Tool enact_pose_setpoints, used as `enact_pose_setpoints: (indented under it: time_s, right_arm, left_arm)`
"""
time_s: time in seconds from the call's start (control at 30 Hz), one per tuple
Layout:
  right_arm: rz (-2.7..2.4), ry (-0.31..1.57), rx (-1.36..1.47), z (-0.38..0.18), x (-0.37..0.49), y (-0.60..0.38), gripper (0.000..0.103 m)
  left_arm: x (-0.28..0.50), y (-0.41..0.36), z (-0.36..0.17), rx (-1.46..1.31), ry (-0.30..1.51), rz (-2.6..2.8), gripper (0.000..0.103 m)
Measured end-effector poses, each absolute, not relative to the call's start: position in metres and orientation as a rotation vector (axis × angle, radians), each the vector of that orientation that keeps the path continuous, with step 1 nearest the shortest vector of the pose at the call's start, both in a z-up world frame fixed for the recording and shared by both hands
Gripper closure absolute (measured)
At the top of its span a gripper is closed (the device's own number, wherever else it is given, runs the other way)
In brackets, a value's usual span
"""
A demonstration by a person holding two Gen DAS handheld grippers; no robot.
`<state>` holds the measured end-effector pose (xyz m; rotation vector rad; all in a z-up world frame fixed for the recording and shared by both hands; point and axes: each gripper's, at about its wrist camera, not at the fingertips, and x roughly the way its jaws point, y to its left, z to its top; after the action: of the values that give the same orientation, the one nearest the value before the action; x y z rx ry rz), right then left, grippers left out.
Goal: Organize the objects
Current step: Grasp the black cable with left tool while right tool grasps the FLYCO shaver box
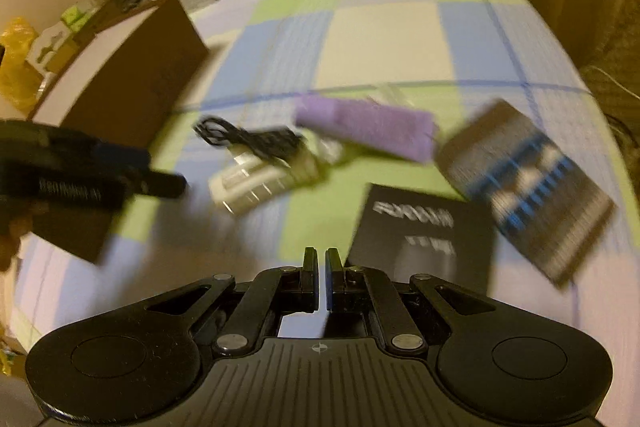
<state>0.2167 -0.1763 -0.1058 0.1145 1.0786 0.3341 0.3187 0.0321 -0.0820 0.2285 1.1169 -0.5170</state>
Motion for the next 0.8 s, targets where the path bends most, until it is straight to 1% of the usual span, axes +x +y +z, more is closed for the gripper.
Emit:
enact_pose_setpoints:
  time_s: [0.17, 0.2, 0.23, 0.27, 0.3, 0.33, 0.4, 0.7, 0.8]
  right_arm:
    - [0.252, 1.029, 0.158, -0.088, 0.187, -0.196, 0.101]
    - [0.231, 1.007, 0.162, -0.083, 0.182, -0.199, 0.096]
    - [0.214, 0.990, 0.163, -0.079, 0.178, -0.201, 0.076]
    - [0.190, 0.971, 0.162, -0.075, 0.175, -0.204, 0.058]
    - [0.166, 0.950, 0.155, -0.072, 0.173, -0.207, 0.026]
    - [0.145, 0.925, 0.143, -0.071, 0.171, -0.209, 0.021]
    - [0.132, 0.904, 0.107, -0.072, 0.171, -0.212, 0.021]
    - [0.119, 1.003, 0.023, -0.110, 0.191, -0.210, 0.021]
    - [0.122, 1.015, 0.014, -0.115, 0.197, -0.210, 0.021]
  left_arm:
    - [0.314, 0.029, -0.083, 0.242, 1.116, -0.552, 0.045]
    - [0.313, 0.028, -0.083, 0.247, 1.113, -0.558, 0.045]
    - [0.312, 0.028, -0.083, 0.252, 1.110, -0.566, 0.045]
    - [0.312, 0.027, -0.083, 0.254, 1.107, -0.571, 0.045]
    - [0.312, 0.027, -0.082, 0.255, 1.104, -0.576, 0.045]
    - [0.312, 0.027, -0.082, 0.255, 1.100, -0.579, 0.045]
    - [0.311, 0.026, -0.083, 0.262, 1.092, -0.586, 0.044]
    - [0.311, 0.022, -0.076, 0.282, 1.045, -0.605, 0.038]
    - [0.313, 0.020, -0.073, 0.286, 1.033, -0.606, 0.038]
